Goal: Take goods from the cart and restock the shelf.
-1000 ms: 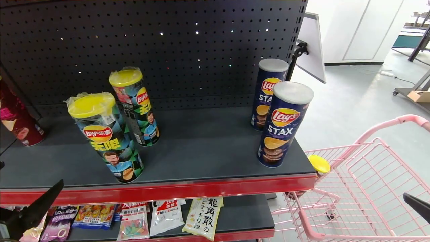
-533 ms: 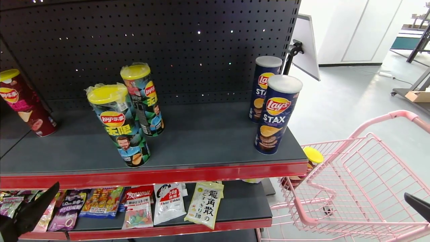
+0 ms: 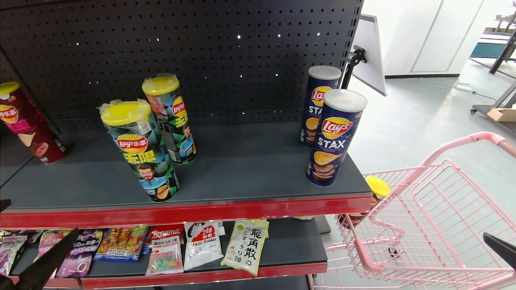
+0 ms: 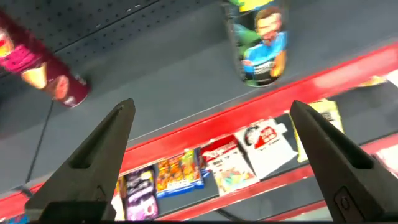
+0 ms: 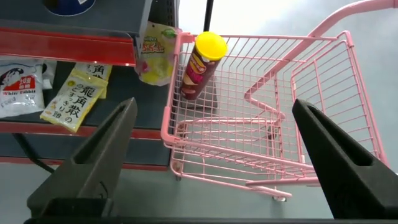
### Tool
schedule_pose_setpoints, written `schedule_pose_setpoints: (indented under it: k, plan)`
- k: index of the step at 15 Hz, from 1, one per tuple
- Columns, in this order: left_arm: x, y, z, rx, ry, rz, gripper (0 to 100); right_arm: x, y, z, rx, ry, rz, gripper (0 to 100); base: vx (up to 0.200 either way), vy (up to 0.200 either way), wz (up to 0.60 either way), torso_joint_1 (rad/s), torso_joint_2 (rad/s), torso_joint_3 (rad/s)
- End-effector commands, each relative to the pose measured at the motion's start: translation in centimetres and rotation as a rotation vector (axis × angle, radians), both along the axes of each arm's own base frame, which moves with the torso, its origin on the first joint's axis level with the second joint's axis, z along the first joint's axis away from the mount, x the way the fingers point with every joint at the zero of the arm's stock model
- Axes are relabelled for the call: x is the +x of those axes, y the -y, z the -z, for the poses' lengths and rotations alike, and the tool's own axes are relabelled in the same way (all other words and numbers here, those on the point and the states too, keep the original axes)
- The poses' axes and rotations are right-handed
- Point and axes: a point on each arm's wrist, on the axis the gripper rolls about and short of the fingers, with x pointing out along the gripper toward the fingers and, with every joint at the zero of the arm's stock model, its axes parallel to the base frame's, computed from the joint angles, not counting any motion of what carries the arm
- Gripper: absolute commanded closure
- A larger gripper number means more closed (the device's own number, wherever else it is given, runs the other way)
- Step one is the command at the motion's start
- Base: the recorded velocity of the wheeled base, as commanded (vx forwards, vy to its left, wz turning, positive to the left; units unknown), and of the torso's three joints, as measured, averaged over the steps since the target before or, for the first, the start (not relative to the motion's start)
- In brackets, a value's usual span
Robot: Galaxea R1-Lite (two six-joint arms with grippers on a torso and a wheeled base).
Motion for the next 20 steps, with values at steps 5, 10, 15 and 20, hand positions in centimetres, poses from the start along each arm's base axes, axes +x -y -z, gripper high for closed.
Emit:
schedule_pose_setpoints:
  k: [5, 10, 15, 20]
  plan:
    - [-0.31, -0.06, 0.0, -0.003, 0.014, 0.0, 0, 0.12, -0.01, -0.01, -0.001, -0.005, 0.0, 0, 0.0, 0.0, 0.0, 0.0, 0.0, 0.0]
    - [-0.36, -0.07, -0.07, -0.004, 0.018, 0.0, 0, 0.09, -0.01, -0.02, 0.0, -0.003, 0.0, 0, 0.0, 0.0, -0.48, -0.004, 0.0, 0.003]
    - [-0.36, -0.07, -0.08, -0.003, 0.02, 0.0, 0, 0.09, 0.02, 0.03, -0.002, -0.005, 0.005, 0, 0.0, 0.0, -0.12, 0.004, 0.0, 0.0]
    - [-0.89, 0.11, -0.23, 0.014, 0.049, 0.12, 0, 0.11, 0.04, 0.08, -0.004, -0.008, 0.01, 0, 0.0, 0.0, 0.0, 0.0, 0.0, 0.0]
